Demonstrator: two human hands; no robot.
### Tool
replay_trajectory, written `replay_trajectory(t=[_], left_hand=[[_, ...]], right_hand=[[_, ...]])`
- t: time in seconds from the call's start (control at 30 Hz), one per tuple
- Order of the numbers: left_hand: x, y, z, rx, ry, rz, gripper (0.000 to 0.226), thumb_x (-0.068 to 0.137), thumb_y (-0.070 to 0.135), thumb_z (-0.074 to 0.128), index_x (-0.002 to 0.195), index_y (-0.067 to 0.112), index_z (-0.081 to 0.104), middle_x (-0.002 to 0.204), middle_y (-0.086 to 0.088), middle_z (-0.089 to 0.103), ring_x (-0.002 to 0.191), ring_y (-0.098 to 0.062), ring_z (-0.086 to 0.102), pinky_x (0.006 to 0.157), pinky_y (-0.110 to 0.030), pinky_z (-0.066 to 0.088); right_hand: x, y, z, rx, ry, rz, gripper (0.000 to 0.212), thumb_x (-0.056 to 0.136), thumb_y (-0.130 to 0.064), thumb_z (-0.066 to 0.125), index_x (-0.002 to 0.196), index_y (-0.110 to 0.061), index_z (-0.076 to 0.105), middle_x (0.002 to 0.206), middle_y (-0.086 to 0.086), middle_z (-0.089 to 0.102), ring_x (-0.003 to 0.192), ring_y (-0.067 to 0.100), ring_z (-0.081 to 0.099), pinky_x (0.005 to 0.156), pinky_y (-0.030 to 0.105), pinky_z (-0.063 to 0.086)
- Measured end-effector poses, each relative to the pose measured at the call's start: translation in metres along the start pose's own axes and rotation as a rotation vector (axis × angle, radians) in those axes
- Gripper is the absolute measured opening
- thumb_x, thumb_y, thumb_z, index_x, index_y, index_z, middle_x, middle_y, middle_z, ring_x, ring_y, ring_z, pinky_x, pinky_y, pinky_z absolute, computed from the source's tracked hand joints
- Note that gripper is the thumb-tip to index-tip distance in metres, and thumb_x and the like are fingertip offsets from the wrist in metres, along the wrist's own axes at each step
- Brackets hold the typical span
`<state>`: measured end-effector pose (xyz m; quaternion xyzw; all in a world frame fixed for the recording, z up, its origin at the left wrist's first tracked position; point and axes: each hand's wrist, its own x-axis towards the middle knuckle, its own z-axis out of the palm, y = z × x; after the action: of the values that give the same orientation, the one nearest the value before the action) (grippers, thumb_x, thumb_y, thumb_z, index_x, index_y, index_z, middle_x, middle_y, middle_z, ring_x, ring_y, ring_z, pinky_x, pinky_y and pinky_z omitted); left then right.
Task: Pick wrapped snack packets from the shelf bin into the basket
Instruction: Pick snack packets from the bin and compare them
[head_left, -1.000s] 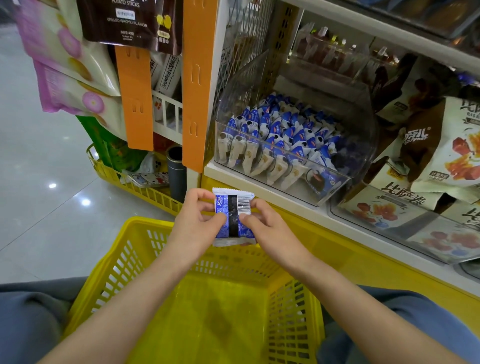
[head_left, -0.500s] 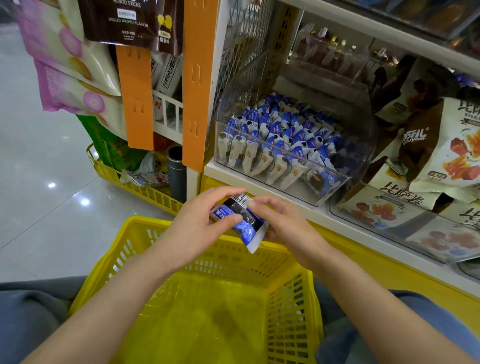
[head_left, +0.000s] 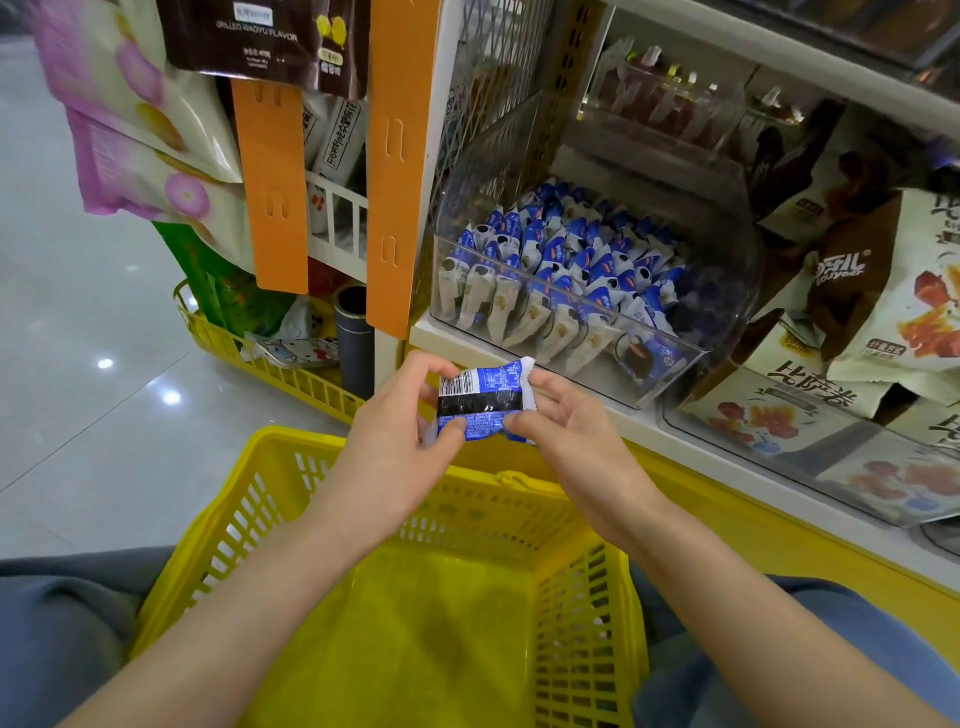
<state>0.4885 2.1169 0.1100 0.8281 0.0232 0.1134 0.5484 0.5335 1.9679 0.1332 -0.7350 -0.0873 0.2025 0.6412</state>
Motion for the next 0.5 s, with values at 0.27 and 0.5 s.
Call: replay_trajectory(t=[0.27,0.5], left_hand=[[-0.0057,-0.0011,0.0022,0.426,0.134,0.252,0.036,0.082,0.025,0.065,0.117,0.020,0.055,0.105,0.003,0.040,0.099,-0.015,0.043,0.081,-0.027,0.039],[-0.0065,-0.0021,0.0044,0.401,0.021,0.246,0.024,0.079,0.019,0.069,0.098,0.015,0.055,0.098,0.009,0.039,0.092,-0.009,0.040,0.081,-0.030,0.040]], right_hand=[[-0.0002,0.0029,0.0061,-0.054,0.065,-0.113,0.029,0.089,-0.001,0.055,0.101,-0.027,0.052,0.092,-0.009,0.068,0.079,-0.003,0.063,0.079,0.016,0.049],[-0.0036,0.0078,0.0072,-0.076,0.069,-0.069,0.030,0.084,0.002,0.060,0.107,-0.015,0.050,0.102,0.004,0.066,0.087,0.011,0.064,0.082,0.026,0.052]])
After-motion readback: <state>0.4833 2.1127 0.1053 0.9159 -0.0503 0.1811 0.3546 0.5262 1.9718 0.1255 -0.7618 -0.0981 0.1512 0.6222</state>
